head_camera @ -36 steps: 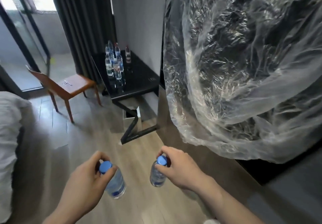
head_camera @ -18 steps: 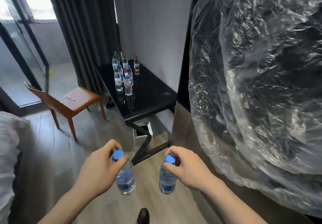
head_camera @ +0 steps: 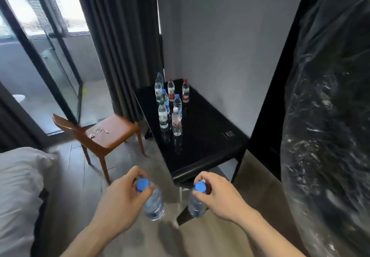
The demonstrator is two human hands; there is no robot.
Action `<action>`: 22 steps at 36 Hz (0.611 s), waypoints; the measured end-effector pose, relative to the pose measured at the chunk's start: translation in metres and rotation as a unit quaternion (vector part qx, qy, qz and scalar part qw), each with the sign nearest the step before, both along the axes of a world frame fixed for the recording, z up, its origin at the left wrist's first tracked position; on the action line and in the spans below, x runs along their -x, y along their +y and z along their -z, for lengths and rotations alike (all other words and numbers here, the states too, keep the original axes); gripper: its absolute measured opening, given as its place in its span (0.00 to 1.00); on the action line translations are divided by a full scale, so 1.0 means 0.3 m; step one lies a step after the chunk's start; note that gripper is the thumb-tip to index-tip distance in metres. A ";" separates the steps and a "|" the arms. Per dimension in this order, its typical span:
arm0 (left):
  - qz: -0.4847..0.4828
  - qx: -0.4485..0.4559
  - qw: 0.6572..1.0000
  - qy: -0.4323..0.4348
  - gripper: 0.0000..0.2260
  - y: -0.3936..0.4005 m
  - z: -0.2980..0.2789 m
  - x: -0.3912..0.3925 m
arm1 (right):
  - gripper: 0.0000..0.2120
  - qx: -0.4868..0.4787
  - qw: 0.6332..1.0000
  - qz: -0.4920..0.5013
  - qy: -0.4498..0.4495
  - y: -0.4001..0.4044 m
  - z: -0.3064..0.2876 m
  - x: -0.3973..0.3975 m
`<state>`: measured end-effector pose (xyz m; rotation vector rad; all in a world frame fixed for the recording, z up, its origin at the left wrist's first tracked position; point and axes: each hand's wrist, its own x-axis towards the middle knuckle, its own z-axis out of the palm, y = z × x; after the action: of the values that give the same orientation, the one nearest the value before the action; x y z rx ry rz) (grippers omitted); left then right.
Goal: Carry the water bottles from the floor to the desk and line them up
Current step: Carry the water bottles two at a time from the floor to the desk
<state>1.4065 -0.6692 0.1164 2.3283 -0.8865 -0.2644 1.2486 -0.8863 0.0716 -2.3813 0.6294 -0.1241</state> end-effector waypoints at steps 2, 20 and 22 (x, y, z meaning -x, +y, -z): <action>-0.012 -0.007 1.000 -0.004 0.09 -0.031 -0.004 -0.105 | 0.08 0.000 1.000 0.001 -0.004 -0.042 -0.006 -0.107; 0.009 0.031 0.998 -0.044 0.10 -0.263 -0.001 -1.183 | 0.11 -0.049 0.995 0.083 0.000 -0.265 -0.015 -1.073; 0.029 0.024 0.998 -0.050 0.10 -0.288 -0.005 -1.317 | 0.11 -0.054 0.995 0.090 0.001 -0.269 -0.025 -1.194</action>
<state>1.8015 -0.7557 0.1180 2.2914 -0.9990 -0.1502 1.6067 -0.9670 0.0793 -2.2196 0.8300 -0.1606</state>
